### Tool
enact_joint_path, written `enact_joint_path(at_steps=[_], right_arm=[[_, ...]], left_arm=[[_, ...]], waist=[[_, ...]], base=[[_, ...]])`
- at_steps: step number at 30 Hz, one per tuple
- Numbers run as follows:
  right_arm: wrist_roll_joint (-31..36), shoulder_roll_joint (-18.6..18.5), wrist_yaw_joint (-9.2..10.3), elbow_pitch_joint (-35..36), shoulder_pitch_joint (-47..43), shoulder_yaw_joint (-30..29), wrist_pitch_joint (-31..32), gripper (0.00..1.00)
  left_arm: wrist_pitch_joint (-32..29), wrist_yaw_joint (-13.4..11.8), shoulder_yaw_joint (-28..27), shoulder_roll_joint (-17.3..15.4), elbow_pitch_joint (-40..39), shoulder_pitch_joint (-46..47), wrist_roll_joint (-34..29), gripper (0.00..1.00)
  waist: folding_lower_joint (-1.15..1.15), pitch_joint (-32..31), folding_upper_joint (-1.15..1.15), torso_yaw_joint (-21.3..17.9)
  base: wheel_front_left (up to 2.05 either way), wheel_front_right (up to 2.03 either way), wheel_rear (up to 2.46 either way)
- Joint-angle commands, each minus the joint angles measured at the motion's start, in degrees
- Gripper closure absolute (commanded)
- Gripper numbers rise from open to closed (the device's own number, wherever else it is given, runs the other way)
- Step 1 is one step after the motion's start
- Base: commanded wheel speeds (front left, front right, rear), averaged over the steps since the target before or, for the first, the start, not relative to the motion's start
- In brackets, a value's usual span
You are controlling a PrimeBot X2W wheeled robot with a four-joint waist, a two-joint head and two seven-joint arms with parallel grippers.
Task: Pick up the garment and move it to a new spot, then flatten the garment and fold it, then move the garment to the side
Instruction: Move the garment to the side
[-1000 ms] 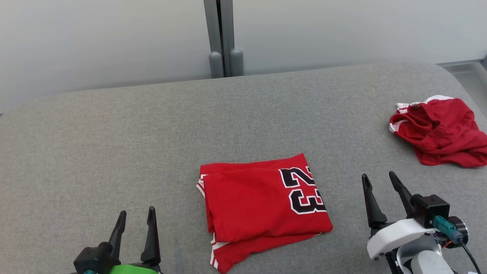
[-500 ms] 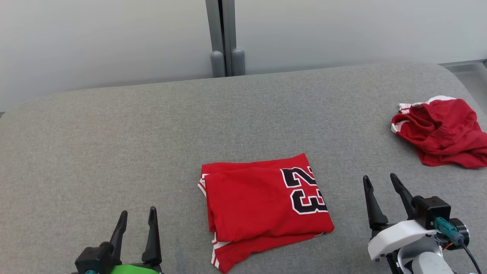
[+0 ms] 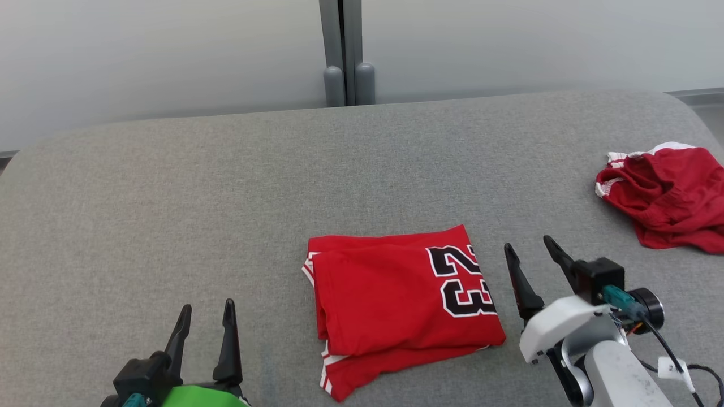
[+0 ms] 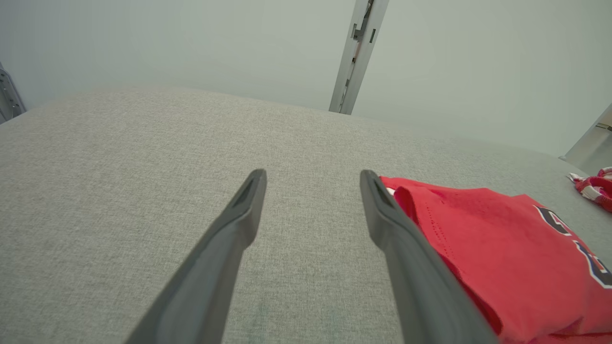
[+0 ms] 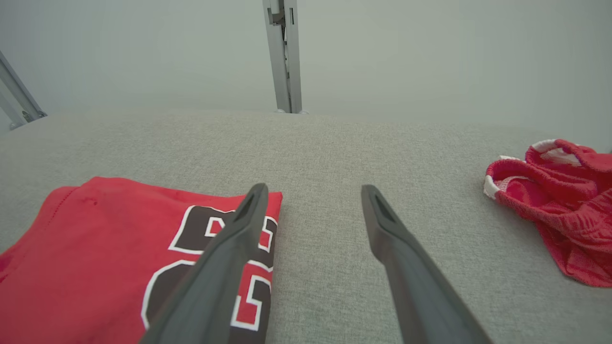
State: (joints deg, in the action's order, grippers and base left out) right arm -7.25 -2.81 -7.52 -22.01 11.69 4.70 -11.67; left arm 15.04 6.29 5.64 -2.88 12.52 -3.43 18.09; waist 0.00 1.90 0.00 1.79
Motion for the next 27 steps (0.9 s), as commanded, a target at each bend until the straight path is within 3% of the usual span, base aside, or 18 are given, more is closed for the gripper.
enact_joint_path(at_steps=[1,6,13,17,25,27], right_arm=[[0.8,-0.2,0.08,-0.6,1.6,0.7,2.2,0.00],[2.5,-1.0,0.08,-2.2,5.3,2.6,10.7,0.00],[-2.2,-4.6,0.08,-4.2,6.5,6.3,21.0,0.00],[-4.1,-6.7,0.08,-5.3,6.9,9.3,23.7,0.00],[-7.6,-7.4,0.08,-8.7,8.9,14.8,26.2,0.00],[-8.0,-7.4,0.08,-9.7,9.6,15.8,26.0,0.56]], left_arm=[[0.2,-0.1,-0.1,-0.1,-0.3,1.1,0.0,0.00],[0.2,-0.6,0.2,-0.1,-0.5,1.8,1.0,0.00],[0.2,-1.3,0.4,-0.1,-0.7,1.9,2.0,0.00],[0.2,-1.4,0.1,-0.1,-0.8,1.8,2.2,0.00],[0.2,-1.3,0.7,-0.1,-0.9,2.5,1.5,0.00],[0.2,-1.4,0.8,-0.1,-0.8,2.5,1.4,0.00]], waist=[[0.00,0.7,0.00,0.8],[0.00,2.0,0.00,2.5],[0.00,3.3,0.00,5.0],[0.00,3.7,0.00,5.7],[0.00,4.7,0.00,6.7],[0.00,5.0,0.00,6.7]], base=[[0.00,0.00,0.00],[0.00,0.00,0.00],[0.00,0.00,0.00],[0.00,0.00,0.00],[0.00,0.00,0.00],[0.00,0.00,0.00]])
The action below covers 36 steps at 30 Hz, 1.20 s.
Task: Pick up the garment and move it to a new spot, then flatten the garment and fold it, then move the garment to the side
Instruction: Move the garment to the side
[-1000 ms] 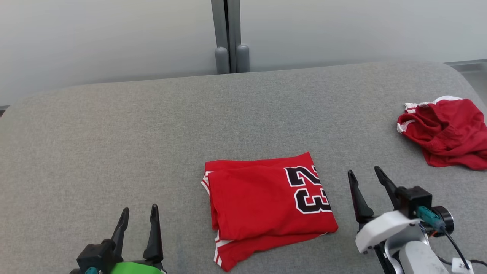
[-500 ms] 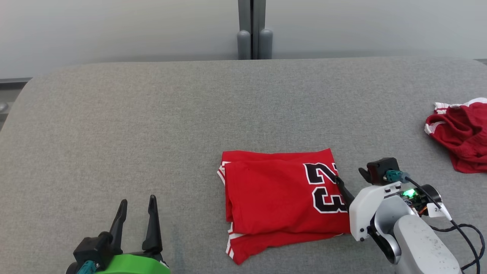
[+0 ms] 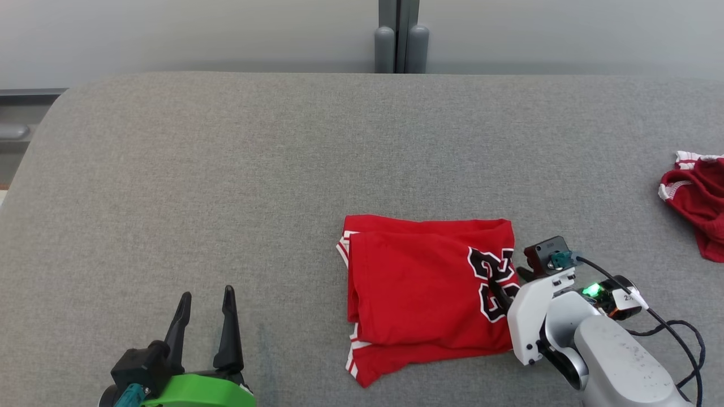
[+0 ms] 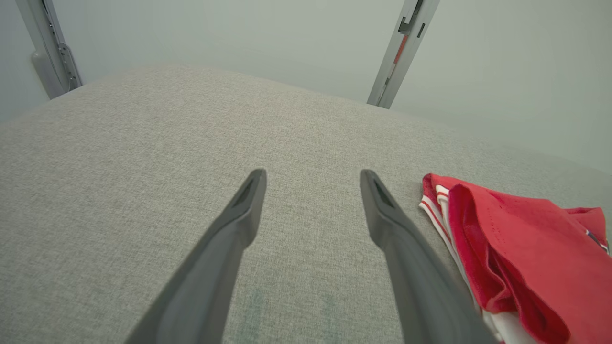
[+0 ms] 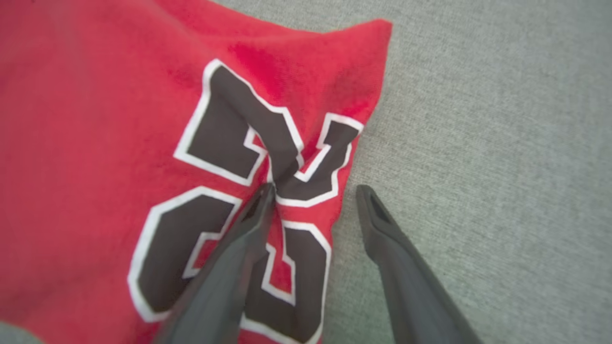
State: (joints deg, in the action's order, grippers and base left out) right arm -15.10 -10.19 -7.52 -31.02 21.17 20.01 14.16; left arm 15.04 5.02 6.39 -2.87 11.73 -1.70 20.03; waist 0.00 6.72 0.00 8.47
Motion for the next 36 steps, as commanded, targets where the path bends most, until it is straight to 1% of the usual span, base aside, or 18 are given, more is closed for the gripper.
enact_joint_path(at_steps=[1,3,4,8,12,18,24,29,33,36], right_arm=[[-0.4,0.1,0.08,-1.2,0.4,0.9,0.0,0.72],[-0.7,0.2,0.08,-1.9,1.1,1.5,-0.3,0.96],[-1.0,0.2,0.09,-2.1,1.5,1.6,-0.8,1.00],[-0.9,-0.2,0.10,-2.8,4.0,0.6,-3.3,1.00],[-0.1,-1.3,0.10,-3.1,6.2,-1.4,-5.2,1.00],[1.6,-4.5,0.09,-1.9,9.1,-4.6,-5.6,1.00],[2.3,-6.8,0.09,0.4,11.1,-7.9,-5.5,1.00],[2.5,-6.2,0.09,1.9,12.3,-9.9,-6.2,1.00],[3.0,-5.0,0.09,2.2,13.1,-11.1,-7.0,1.00],[3.1,-3.8,0.09,1.8,13.9,-11.4,-7.8,1.00]], left_arm=[[0.2,-0.1,0.1,-0.1,0.0,0.8,-0.6,0.00],[0.2,-0.2,0.2,-0.1,0.0,0.9,-0.7,0.00],[0.2,-0.2,0.2,-0.1,-0.1,0.8,-0.7,0.00],[0.2,-0.1,0.1,-0.1,-0.3,1.1,-0.9,0.00],[0.2,0.1,0.1,-0.1,-1.1,1.4,-1.4,0.00],[0.2,0.5,0.5,-0.1,-2.3,2.9,-2.2,0.00],[0.2,1.0,1.2,-0.1,-3.0,5.5,-4.2,0.00],[0.2,1.6,1.5,-0.3,-2.5,7.9,-6.0,0.00],[0.2,2.0,2.1,-0.8,-1.7,9.5,-7.2,0.00],[0.2,2.1,2.6,-1.1,-1.3,10.3,-7.6,0.00]], waist=[[0.00,0.3,0.00,0.0],[0.00,0.5,0.00,-0.2],[0.00,0.6,0.00,-0.4],[0.00,0.9,0.00,-2.2],[0.00,1.5,0.00,-5.3],[0.00,3.7,0.00,-12.0],[0.00,7.4,0.00,-20.0],[0.00,10.2,0.00,-25.7],[0.00,11.7,0.00,-28.7],[0.00,12.4,0.00,-30.0]], base=[[0.00,0.00,0.00],[0.00,0.00,0.00],[0.00,0.00,0.00],[0.00,0.00,0.00],[0.00,0.00,0.00],[0.00,0.00,0.00],[0.00,0.00,0.00],[0.00,0.00,0.00],[0.00,0.00,0.00],[0.00,0.00,0.00]])
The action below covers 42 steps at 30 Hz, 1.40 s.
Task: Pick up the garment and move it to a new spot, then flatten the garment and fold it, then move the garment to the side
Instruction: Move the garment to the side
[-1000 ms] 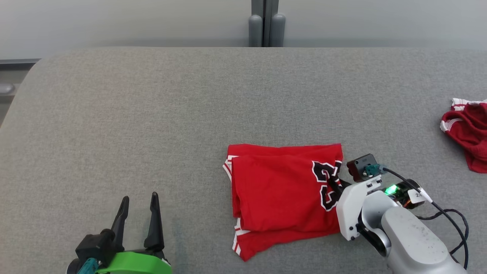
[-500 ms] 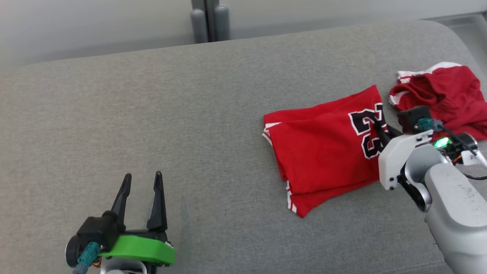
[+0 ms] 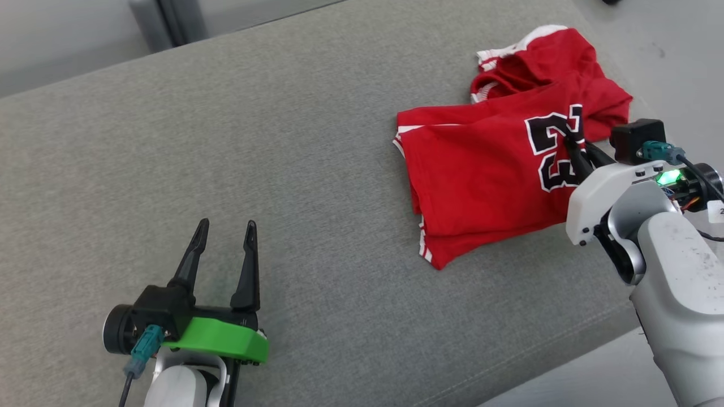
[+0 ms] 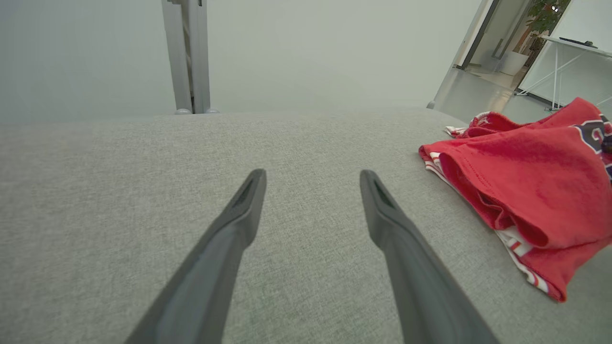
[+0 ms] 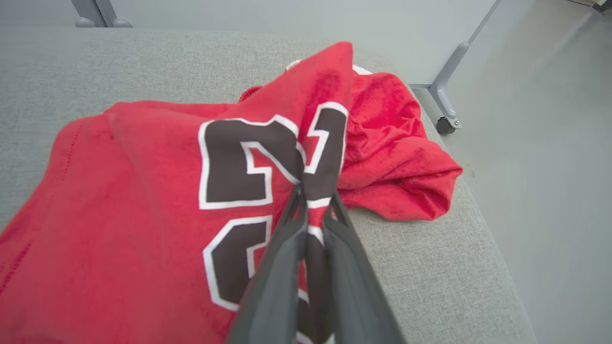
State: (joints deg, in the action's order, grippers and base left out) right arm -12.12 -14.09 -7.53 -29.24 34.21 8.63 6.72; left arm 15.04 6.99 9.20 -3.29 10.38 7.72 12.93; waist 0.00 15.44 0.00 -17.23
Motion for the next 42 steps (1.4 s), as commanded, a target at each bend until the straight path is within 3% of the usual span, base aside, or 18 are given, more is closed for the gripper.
enact_joint_path(at_steps=[1,9,18,33,38,39,40,42], right_arm=[[0.2,0.5,0.10,-0.1,1.0,-0.2,-0.6,1.00],[0.9,2.1,0.10,-0.7,4.2,-0.2,-2.4,1.00],[2.0,0.0,0.10,-2.1,12.4,-1.9,-0.7,1.00],[5.4,-12.0,0.10,-9.3,19.4,-12.0,5.2,1.00],[7.9,-11.9,0.10,-12.6,18.0,-18.2,4.2,1.00],[8.5,-11.6,0.10,-13.3,17.9,-19.4,4.0,0.94],[9.5,-11.3,0.10,-14.2,17.5,-20.6,3.5,0.75],[10.7,-10.5,0.10,-15.4,17.5,-23.3,2.0,0.00]], left_arm=[[0.2,0.1,0.0,-0.8,0.2,1.1,-0.7,0.00],[0.2,0.4,0.5,-1.1,1.1,1.8,-0.9,0.00],[0.2,0.4,-0.3,-0.7,0.8,2.0,-0.6,0.00],[0.2,0.5,0.1,0.0,0.2,3.3,-0.4,0.00],[0.2,0.5,0.3,0.1,0.2,4.1,-0.7,0.00],[0.2,0.5,0.3,0.1,0.2,4.2,-0.9,0.00],[0.2,0.5,0.3,0.1,0.2,4.3,-1.0,0.00],[0.2,0.5,0.2,0.1,0.2,4.5,-1.3,0.00]], waist=[[0.00,3.8,0.00,-4.5],[0.00,4.1,0.00,-3.9],[0.00,4.6,0.00,-0.2],[0.00,8.0,0.00,7.0],[0.00,9.5,0.00,8.6],[0.00,9.7,0.00,8.8],[0.00,10.0,0.00,9.1],[0.00,10.4,0.00,9.5]], base=[[0.00,0.00,0.00],[0.00,0.00,0.00],[0.00,0.00,0.00],[0.00,0.00,0.00],[0.00,0.00,0.00],[0.00,0.00,0.00],[0.00,0.00,0.00],[0.00,0.00,0.00]])
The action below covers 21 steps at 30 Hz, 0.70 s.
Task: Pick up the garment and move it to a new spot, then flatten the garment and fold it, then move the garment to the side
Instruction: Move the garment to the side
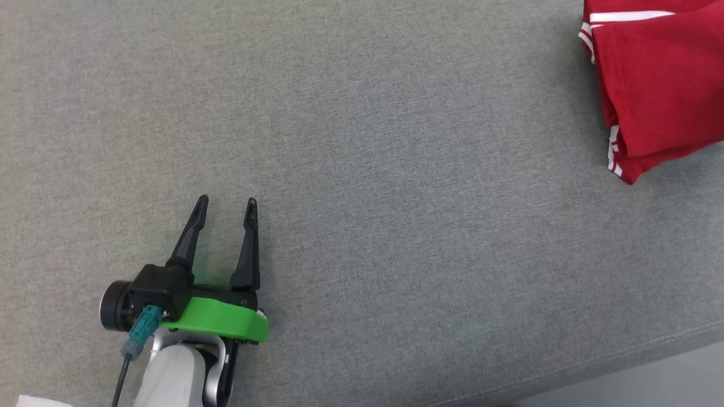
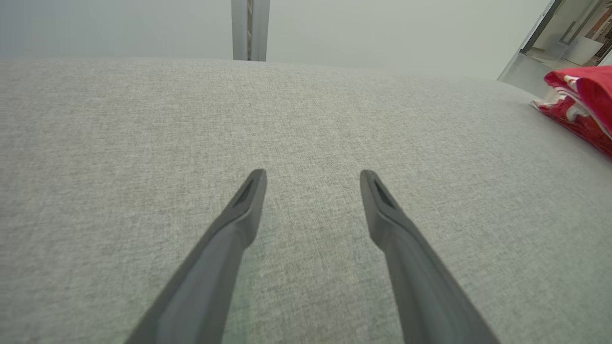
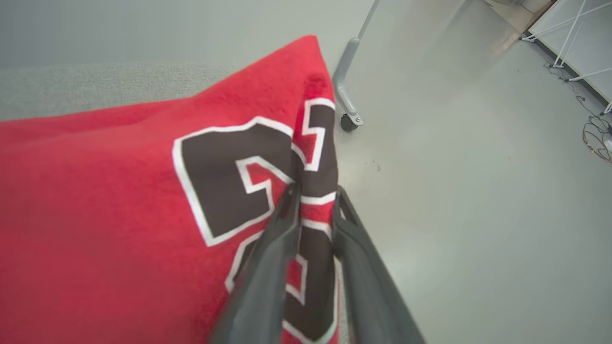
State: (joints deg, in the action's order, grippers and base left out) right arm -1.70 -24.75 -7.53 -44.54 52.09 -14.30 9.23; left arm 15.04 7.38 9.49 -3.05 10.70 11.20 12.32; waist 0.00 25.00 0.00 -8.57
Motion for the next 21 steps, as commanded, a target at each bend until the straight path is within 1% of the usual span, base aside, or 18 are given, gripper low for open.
enact_joint_path(at_steps=[1,5,10,17,21], right_arm=[[1.0,0.4,0.10,-0.8,-0.6,-1.2,-1.1,0.00],[3.9,1.8,0.10,-2.5,-0.3,-3.5,-5.2,0.00],[6.1,4.2,0.10,-4.1,0.7,-2.5,-8.9,0.00],[6.5,6.2,0.10,-5.0,2.0,2.0,-14.3,0.00],[5.5,8.9,0.10,-4.9,1.9,5.6,-19.1,0.00]], left_arm=[[0.2,0.1,-0.1,-0.1,-0.1,1.0,-0.7,0.00],[0.2,0.1,-0.6,-0.1,0.1,1.0,-0.8,0.00],[0.2,0.1,-1.1,-0.2,0.4,0.3,-1.0,0.00],[0.2,0.2,-1.3,-0.3,0.5,-0.3,-0.3,0.00],[0.2,0.2,-3.1,-0.3,0.9,-1.2,0.3,0.00]], waist=[[0.00,1.0,0.00,1.0],[0.00,1.0,0.00,1.1],[0.00,-0.5,0.00,0.5],[0.00,-5.2,0.00,0.6],[0.00,-9.9,0.00,1.1]], base=[[0.00,0.00,0.00],[0.00,0.00,0.00],[0.00,0.00,0.00],[0.00,0.00,0.00],[0.00,0.00,0.00]])
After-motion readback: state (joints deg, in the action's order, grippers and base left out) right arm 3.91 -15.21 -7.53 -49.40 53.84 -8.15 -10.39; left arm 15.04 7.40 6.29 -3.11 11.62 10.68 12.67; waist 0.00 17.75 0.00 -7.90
